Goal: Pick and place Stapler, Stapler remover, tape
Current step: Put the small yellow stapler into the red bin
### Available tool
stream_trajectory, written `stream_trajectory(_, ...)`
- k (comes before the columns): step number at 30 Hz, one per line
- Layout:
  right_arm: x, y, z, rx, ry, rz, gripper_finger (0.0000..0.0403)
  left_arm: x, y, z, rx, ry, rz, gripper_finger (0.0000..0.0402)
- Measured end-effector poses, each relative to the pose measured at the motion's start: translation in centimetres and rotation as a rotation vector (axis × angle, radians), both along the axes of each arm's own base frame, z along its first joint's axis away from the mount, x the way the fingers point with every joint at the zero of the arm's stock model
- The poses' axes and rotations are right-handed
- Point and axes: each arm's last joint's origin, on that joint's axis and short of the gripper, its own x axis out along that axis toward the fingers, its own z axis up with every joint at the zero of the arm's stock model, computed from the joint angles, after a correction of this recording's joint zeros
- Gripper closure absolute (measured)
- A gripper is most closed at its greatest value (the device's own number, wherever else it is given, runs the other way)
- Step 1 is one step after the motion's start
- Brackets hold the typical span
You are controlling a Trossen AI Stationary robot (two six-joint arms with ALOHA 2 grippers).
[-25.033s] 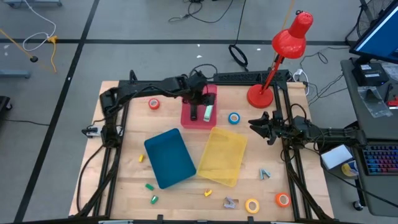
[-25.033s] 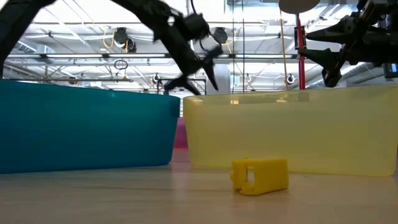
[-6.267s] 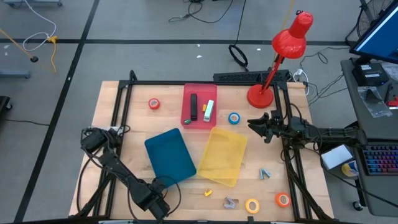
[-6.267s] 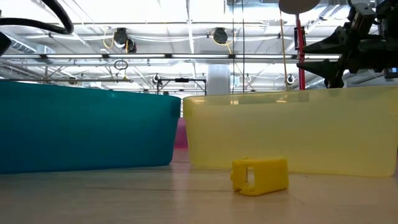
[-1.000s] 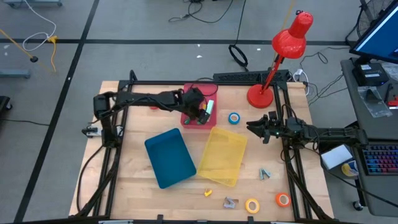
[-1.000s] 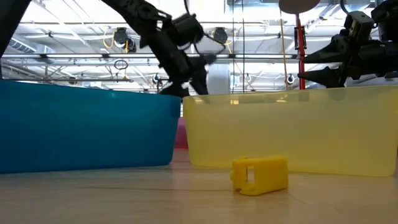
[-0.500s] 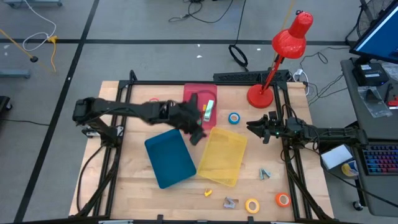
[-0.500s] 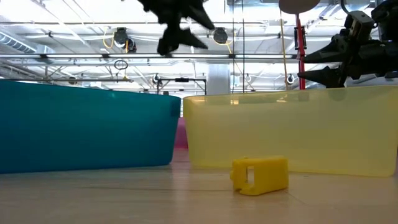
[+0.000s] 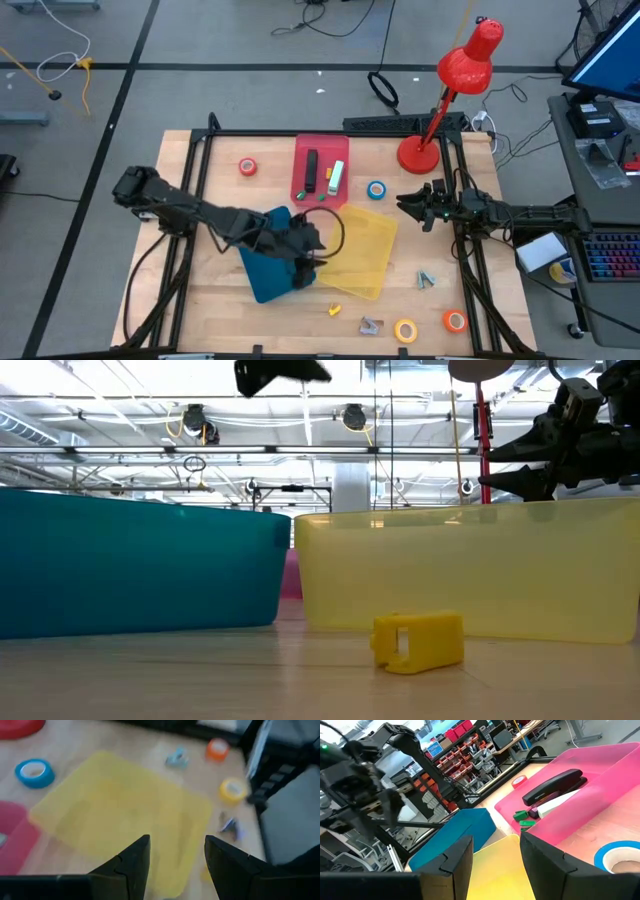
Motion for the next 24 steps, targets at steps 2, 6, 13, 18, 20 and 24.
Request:
stream_trajectory(2,0.0,0.0,0.0,0.000,0.000,0.000,0.0245,0.1,-0.8,0.3,-0.032,-0.053,0.020,0.0215)
stream_trajectory(6,0.0,0.0,0.0,0.000,0.001,0.001,0.0245,0.9,-2.5,-0.4,-0.109,-0.108,0.066,0.0215)
stream_trajectory(13,0.0,0.2,1.2,0.091,-0.136,0.057,0.0245,1.0,-4.1,-2.5,-0.337,0.010,0.190,0.0215)
stream_trajectory(18,-0.6,0.5,3.9,0.052,-0.421,0.178,0.0245,-0.8,-3.9,-1.9,-0.452,0.147,0.238,0.0215)
stream_trajectory(20,-0.9,0.7,4.8,0.026,-0.511,0.199,0.0245,-1.8,-3.7,-1.5,-0.453,0.204,0.252,0.0215)
stream_trajectory(24,-0.6,1.3,6.4,-0.061,-0.470,0.274,0.0245,-4.3,-2.7,-0.4,-0.393,0.294,0.285,0.0215)
